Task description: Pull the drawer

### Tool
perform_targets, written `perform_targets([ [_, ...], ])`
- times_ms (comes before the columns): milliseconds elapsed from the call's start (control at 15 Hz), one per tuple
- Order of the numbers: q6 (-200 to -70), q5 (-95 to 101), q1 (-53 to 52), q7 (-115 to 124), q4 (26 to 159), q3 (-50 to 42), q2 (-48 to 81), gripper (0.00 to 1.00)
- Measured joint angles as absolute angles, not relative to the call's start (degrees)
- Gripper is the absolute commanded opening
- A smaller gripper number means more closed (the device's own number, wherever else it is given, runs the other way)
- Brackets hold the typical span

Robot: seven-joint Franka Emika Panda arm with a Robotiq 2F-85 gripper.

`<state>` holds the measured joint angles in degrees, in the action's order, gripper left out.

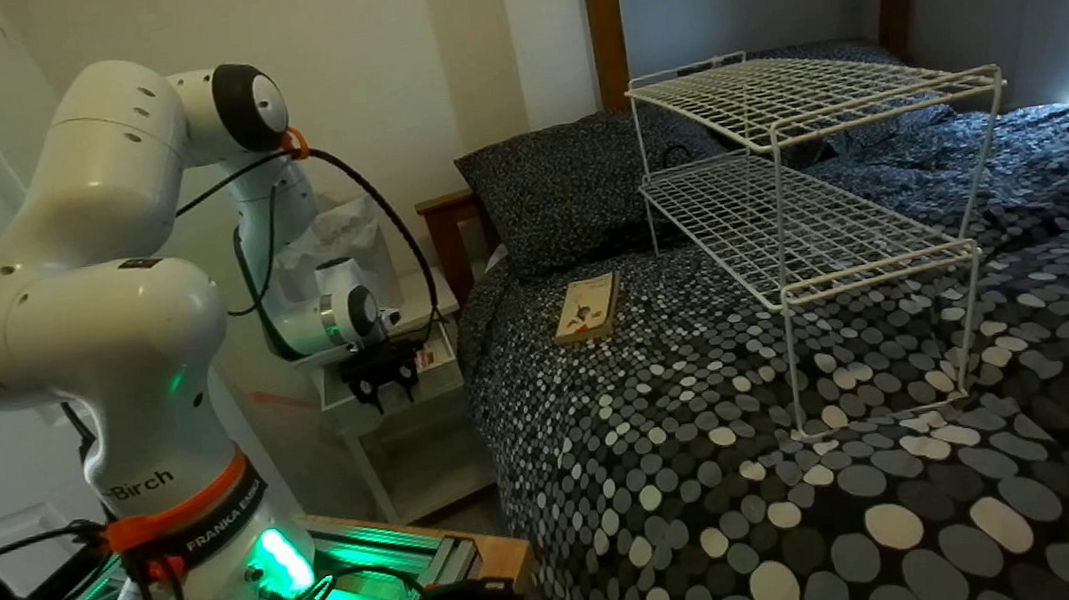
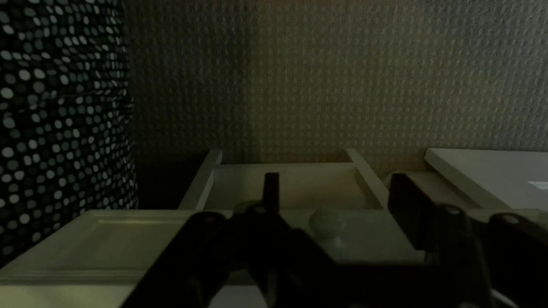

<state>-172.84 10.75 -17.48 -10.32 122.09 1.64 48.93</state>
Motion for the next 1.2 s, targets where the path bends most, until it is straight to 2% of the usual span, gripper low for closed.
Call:
perform_targets([
  [200, -170.1, 10.6, -14.1, -10.6, 122.8, 5.7, 46.9, 1.0],
  [400, -159.8, 8.3, -7.7, -11.0, 124.3, 13.2, 42.2, 1.0],
  [533, -154.8, 5.4, -5.6, -10.8, 124.9, 14.9, 38.3, 1.0],
  [1200, -141.9, -0.6, -3.9, -3.3, 129.6, 11.6, 15.4, 1.0],
])
